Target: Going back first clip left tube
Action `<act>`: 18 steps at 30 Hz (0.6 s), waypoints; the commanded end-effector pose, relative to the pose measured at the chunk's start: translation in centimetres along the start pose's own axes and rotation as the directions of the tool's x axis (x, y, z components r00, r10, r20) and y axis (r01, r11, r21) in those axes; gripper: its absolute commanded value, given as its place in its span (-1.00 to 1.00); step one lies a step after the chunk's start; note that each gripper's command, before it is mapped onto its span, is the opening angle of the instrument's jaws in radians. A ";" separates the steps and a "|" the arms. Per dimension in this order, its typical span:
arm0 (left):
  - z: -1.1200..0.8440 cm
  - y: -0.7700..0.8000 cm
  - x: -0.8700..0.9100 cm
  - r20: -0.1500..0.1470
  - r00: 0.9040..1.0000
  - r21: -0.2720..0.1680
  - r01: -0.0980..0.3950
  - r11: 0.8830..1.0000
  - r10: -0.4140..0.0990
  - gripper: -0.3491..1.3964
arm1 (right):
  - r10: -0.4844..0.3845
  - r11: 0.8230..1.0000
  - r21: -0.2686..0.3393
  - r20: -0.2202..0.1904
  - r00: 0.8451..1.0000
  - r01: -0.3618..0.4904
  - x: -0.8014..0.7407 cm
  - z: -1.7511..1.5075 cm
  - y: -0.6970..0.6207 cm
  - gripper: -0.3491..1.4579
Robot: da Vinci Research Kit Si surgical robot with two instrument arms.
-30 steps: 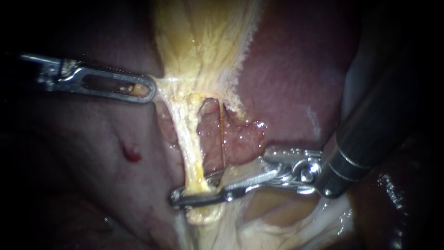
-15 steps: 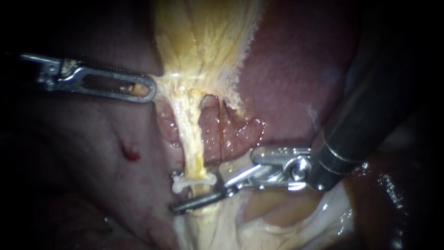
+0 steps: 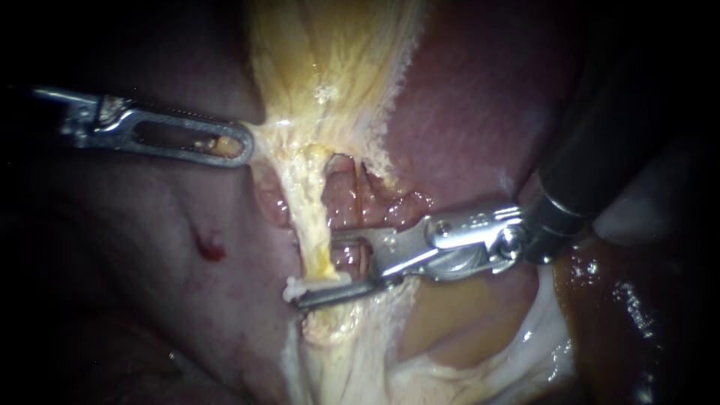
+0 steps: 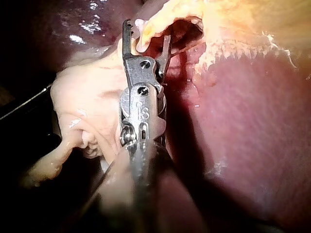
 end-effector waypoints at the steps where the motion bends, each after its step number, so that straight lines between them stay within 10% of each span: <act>1: 0.00 0.00 0.00 -0.001 1.000 0.001 0.001 1.000 -0.001 -1.00 | -0.013 1.000 -0.002 0.000 1.000 0.013 0.03 -0.07 0.00 -0.06; 18: 0.01 0.01 0.02 -0.002 1.000 0.003 -0.001 1.000 0.001 -1.00 | -0.049 0.998 0.052 0.051 0.998 0.046 0.37 -1.40 -0.09 -0.06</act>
